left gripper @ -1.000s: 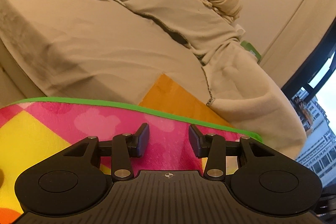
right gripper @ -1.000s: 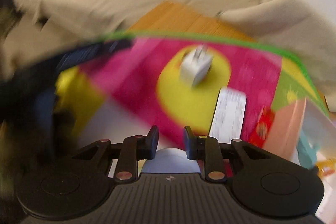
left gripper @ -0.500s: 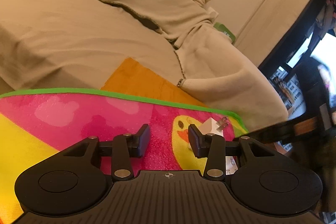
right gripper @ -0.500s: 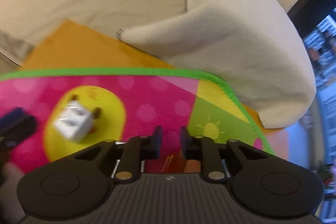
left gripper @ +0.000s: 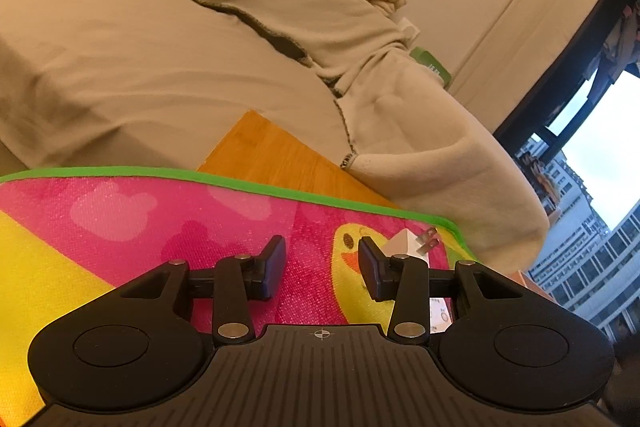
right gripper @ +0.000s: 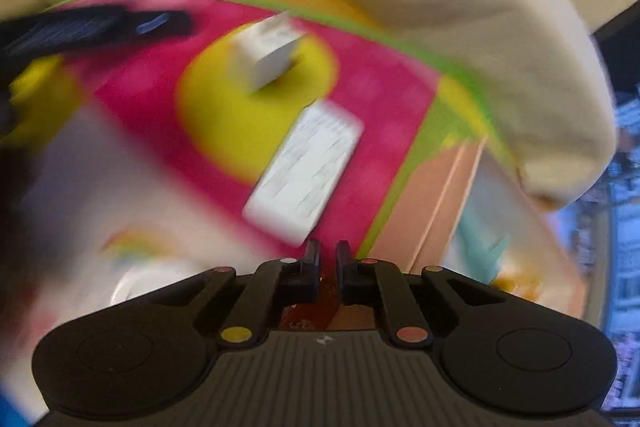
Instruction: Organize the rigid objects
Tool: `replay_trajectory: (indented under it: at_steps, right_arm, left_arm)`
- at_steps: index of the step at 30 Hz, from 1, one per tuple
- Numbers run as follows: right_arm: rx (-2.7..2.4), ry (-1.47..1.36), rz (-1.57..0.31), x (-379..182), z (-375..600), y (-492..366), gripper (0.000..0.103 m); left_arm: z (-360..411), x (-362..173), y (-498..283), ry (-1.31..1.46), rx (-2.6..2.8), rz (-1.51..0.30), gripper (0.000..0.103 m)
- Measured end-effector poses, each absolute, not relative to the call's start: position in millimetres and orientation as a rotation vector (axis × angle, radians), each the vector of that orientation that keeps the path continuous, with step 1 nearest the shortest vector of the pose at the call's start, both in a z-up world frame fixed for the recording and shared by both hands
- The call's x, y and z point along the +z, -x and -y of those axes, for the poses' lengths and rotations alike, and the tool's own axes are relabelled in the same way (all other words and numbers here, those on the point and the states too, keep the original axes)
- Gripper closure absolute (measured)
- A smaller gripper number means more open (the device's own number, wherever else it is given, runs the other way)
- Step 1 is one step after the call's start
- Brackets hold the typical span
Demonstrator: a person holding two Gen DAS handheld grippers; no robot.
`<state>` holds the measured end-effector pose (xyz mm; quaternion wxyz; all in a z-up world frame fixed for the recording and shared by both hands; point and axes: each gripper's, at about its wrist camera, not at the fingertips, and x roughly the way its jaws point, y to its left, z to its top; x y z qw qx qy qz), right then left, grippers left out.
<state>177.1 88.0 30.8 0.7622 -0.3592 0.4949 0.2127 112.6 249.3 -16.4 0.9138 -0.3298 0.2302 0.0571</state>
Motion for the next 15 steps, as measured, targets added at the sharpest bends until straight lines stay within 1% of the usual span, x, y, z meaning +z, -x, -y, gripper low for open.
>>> replay_trajectory:
  at_steps: [3, 5, 7, 9, 11, 14, 15]
  right_arm:
    - [0.587, 0.75, -1.129, 43.7, -76.7, -147.6, 0.092]
    - [0.633, 0.658, -1.099, 58.4, -70.4, -148.6, 0.09]
    - [0.611, 0.555, -1.034, 70.9, -71.7, -162.6, 0.08]
    - [0.561, 0.45, -0.979, 77.0, -76.6, -190.0, 0.058]
    - [0.508, 0.349, -0.96, 76.7, -85.6, -222.1, 0.049]
    - [0.417, 0.204, -0.992, 63.6, -88.8, -268.0, 0.049]
    - [0.392, 0.165, -1.026, 57.0, -87.4, -280.4, 0.051]
  left_arm:
    - [-246.7, -14.7, -111.6, 0.662, 0.125, -0.472, 0.059]
    - [-246.0, -14.7, -112.1, 0.656, 0.128, -0.476, 0.059]
    - [-246.9, -14.6, -111.7, 0.66, 0.129, -0.476, 0.059]
    - [-247.6, -11.6, -109.4, 0.665, 0.128, -0.462, 0.059]
    - [-250.4, -6.8, -106.9, 0.689, 0.111, -0.437, 0.059]
    - [-258.0, 2.6, -113.4, 0.743, 0.02, -0.42, 0.059]
    - [-260.2, 5.5, -119.4, 0.744, -0.014, -0.428, 0.059]
